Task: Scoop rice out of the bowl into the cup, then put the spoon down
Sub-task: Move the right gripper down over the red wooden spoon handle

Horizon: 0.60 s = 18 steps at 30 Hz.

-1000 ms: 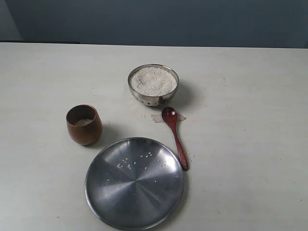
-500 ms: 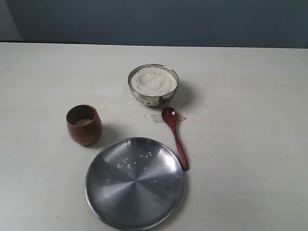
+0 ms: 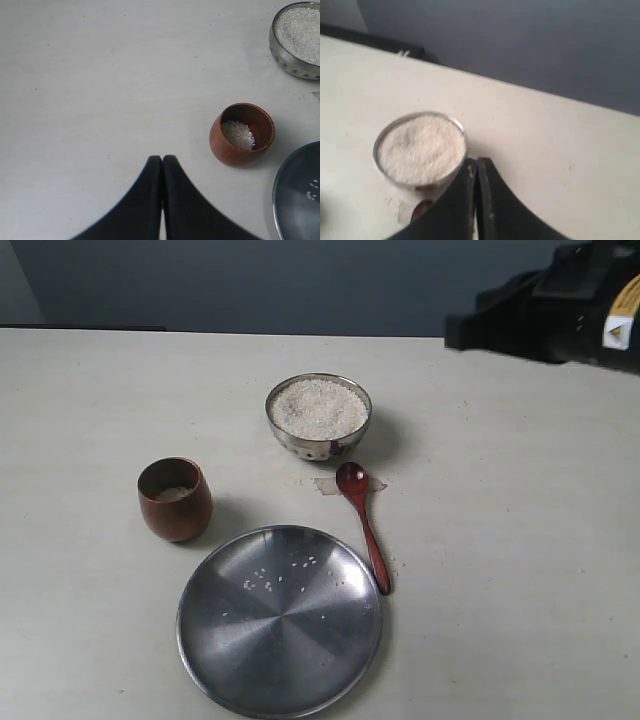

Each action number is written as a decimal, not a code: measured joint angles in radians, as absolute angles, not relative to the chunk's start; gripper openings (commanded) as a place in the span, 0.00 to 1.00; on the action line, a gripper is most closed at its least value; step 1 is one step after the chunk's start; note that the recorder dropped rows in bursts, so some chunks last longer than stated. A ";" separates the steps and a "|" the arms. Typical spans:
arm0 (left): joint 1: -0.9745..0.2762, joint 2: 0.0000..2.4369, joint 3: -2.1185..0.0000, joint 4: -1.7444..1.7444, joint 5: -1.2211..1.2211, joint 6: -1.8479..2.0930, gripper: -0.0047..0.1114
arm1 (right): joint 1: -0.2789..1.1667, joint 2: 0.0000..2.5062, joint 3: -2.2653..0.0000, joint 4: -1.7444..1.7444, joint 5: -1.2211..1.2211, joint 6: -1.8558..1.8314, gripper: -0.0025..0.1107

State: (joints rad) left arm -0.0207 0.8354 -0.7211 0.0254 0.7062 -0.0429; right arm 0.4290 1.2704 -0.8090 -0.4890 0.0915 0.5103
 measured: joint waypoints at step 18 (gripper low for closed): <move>-0.021 0.835 -0.721 0.025 0.706 -0.043 0.04 | 0.564 1.620 -0.807 -0.040 0.224 0.180 0.02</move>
State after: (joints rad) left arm -0.0207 0.8354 -0.7211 0.0254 0.7062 -0.0429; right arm 0.5639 1.6200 -0.8068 -0.0404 0.2241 0.1797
